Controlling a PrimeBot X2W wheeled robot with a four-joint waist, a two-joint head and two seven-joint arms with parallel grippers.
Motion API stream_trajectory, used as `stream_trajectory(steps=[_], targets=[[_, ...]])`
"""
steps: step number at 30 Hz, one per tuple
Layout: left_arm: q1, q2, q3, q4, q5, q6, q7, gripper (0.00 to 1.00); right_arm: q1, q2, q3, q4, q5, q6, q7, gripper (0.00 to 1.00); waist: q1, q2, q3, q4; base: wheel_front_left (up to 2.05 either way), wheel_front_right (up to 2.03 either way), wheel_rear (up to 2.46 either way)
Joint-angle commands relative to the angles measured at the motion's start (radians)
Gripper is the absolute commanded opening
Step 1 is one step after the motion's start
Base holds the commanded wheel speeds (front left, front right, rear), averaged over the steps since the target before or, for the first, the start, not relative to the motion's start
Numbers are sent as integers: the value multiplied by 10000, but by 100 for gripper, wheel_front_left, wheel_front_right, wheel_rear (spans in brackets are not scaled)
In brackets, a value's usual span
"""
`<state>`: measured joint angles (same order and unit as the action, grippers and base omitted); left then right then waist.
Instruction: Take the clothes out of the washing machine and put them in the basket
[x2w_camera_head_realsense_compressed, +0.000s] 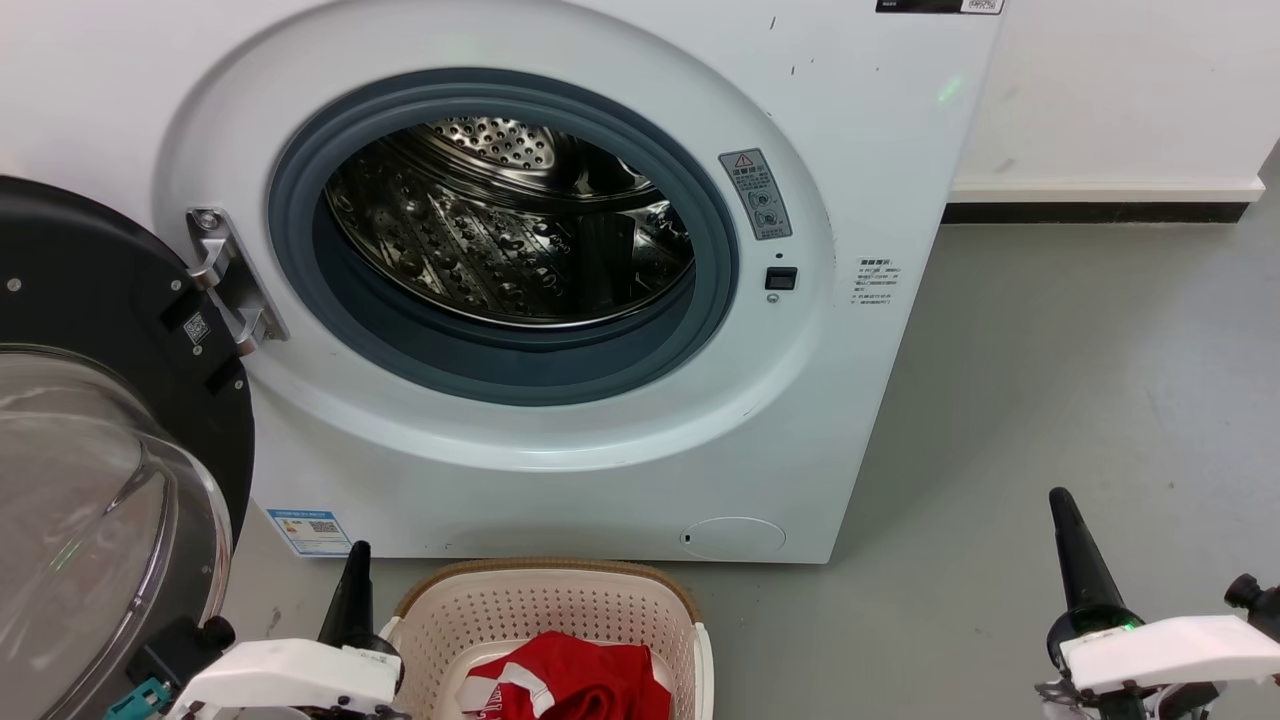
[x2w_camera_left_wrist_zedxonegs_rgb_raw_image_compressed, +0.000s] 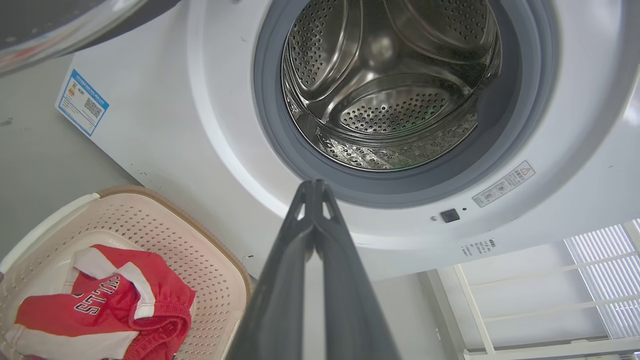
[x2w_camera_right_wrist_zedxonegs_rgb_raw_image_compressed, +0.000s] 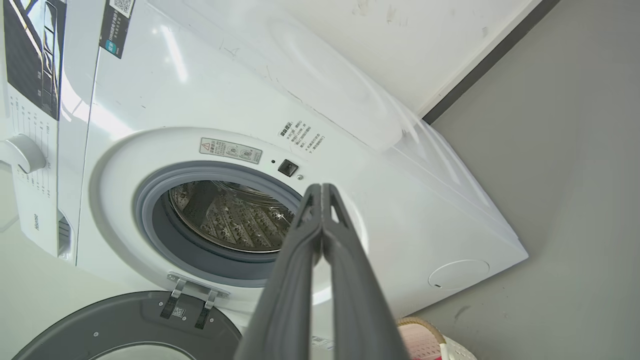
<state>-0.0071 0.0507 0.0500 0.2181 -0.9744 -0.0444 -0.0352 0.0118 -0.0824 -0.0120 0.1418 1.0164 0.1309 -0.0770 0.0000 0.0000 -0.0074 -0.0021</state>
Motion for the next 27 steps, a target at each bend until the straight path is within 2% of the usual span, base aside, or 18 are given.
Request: stream_trajectory(steps=[1, 27], targets=[[-278, 1, 86, -56, -398, -101, 96, 0, -316, -68, -41, 4, 422, 1, 84, 0, 0, 0, 3, 1, 0, 0, 0], [-651, -2, 351, 94, -3077, -466, 740, 0, -725, -52, -273, 453, 3085, 0, 742, 0, 0, 0, 42, 8, 0, 0, 0]])
